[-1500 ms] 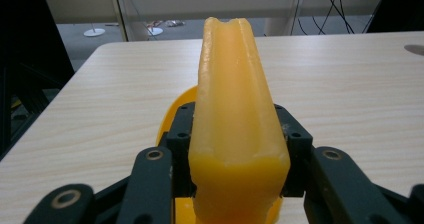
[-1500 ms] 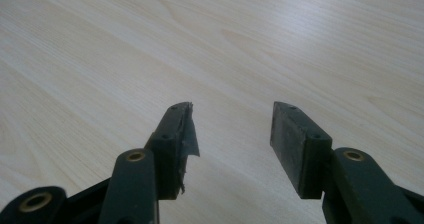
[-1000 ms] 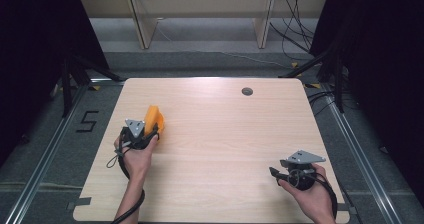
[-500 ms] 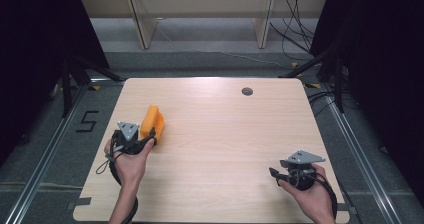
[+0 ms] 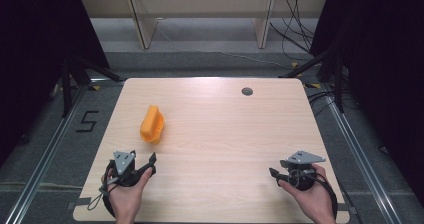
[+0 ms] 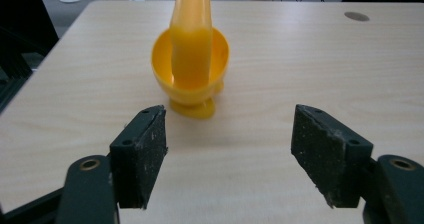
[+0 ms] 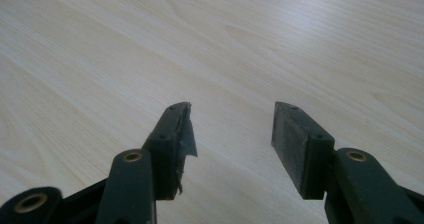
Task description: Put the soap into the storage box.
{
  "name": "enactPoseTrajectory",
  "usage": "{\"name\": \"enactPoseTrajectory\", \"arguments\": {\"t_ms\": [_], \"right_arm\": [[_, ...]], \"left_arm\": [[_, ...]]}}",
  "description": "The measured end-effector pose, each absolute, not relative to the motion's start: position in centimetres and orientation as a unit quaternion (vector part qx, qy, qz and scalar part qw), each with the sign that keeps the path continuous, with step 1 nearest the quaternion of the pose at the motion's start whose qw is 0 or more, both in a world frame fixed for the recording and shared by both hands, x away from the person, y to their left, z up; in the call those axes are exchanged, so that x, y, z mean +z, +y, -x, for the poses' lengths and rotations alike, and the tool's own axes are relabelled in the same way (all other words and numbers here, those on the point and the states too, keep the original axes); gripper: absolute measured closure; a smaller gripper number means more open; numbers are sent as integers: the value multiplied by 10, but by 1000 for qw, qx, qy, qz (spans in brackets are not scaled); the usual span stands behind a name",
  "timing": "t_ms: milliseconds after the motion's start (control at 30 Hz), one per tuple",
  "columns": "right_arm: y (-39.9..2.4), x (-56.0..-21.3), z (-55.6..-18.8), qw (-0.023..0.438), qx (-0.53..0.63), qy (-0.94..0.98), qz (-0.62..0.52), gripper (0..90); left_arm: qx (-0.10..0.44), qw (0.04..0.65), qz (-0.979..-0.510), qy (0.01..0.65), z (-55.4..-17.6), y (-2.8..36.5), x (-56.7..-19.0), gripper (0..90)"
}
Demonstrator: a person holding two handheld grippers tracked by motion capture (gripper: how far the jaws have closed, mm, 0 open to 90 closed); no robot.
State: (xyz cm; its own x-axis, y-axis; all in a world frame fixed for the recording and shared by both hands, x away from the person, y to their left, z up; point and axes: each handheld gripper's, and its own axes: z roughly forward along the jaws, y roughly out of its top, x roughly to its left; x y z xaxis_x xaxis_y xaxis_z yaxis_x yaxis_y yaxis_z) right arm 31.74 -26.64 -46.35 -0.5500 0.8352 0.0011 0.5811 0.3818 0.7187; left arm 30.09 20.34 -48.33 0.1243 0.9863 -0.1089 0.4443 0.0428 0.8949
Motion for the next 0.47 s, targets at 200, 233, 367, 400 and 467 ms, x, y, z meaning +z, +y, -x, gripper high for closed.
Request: {"name": "enactPoseTrajectory", "arguments": {"t_ms": [200, 233, 367, 400, 467], "right_arm": [[-267, -462, -318, 173, 345, 813, -436, 497], [-268, -463, -318, 183, 345, 814, -430, 497], [-267, -462, -317, 177, 347, 809, -440, 497], [-266, -462, -316, 179, 344, 808, -443, 497], [-267, -463, -317, 187, 344, 810, -435, 497]], "left_arm": [[302, 439, -618, 578, -288, 206, -496, 328], [302, 443, -616, 577, -286, 205, -496, 329], [308, 444, -621, 568, -286, 201, -494, 328], [307, 443, -621, 569, -286, 200, -493, 328], [307, 447, -619, 568, -287, 199, -492, 327]]}}
